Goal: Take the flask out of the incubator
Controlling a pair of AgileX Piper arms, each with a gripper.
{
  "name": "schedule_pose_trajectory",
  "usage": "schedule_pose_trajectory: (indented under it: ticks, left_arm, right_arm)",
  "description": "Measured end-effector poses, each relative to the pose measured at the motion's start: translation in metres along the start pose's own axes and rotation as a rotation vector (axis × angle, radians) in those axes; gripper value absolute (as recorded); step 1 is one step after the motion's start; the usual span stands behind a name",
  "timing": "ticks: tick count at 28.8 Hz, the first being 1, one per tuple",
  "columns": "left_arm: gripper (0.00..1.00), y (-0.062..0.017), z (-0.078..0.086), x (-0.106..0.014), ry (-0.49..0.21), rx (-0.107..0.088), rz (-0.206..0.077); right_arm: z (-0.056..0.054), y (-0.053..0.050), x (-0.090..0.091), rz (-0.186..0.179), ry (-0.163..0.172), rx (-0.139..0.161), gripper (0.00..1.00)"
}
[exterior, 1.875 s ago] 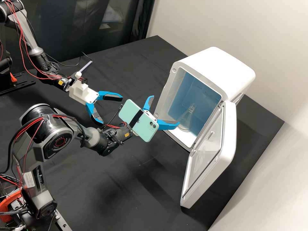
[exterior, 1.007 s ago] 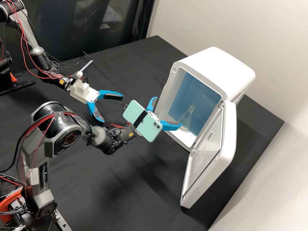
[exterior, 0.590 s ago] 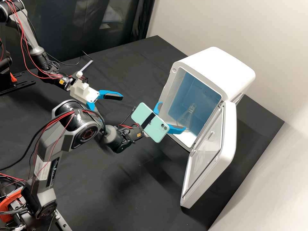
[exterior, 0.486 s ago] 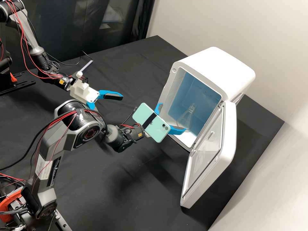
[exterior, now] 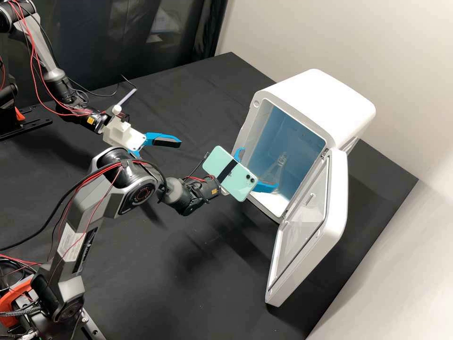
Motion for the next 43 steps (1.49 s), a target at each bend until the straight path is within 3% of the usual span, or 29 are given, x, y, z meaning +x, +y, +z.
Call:
schedule_pose_trajectory:
  ticks: [8,14,19,26,33,37,43]
  left_arm:
    - [1.00,0.0001,-0.001,0.000,0.001,0.001,0.000]
    - [1.00,0.0001,-0.001,0.000,0.001,0.001,0.000]
    - [1.00,0.0001,-0.001,0.000,0.001,0.001,0.000]
    - [1.00,0.0001,-0.001,0.000,0.001,0.001,0.000]
    - [1.00,0.0001,-0.001,0.000,0.001,0.001,0.000]
    - [1.00,-0.0001,-0.001,0.000,0.002,0.001,-0.001]
    - [1.00,-0.0004,-0.002,-0.001,0.003,0.002,-0.002]
  right_arm:
    - [0.004,0.002,0.014,-0.004,-0.024,-0.020,1.00]
    - [0.007,0.006,0.021,0.008,-0.044,-0.006,1.00]
    - [0.007,0.008,0.029,0.018,-0.041,-0.020,1.00]
    - [0.004,0.013,0.040,0.025,-0.050,-0.010,1.00]
    - [0.004,0.014,0.053,0.006,-0.071,-0.036,1.00]
    - [-0.003,0.013,0.060,0.009,-0.084,-0.033,1.00]
    - [-0.015,0.011,0.071,0.013,-0.078,-0.057,1.00]
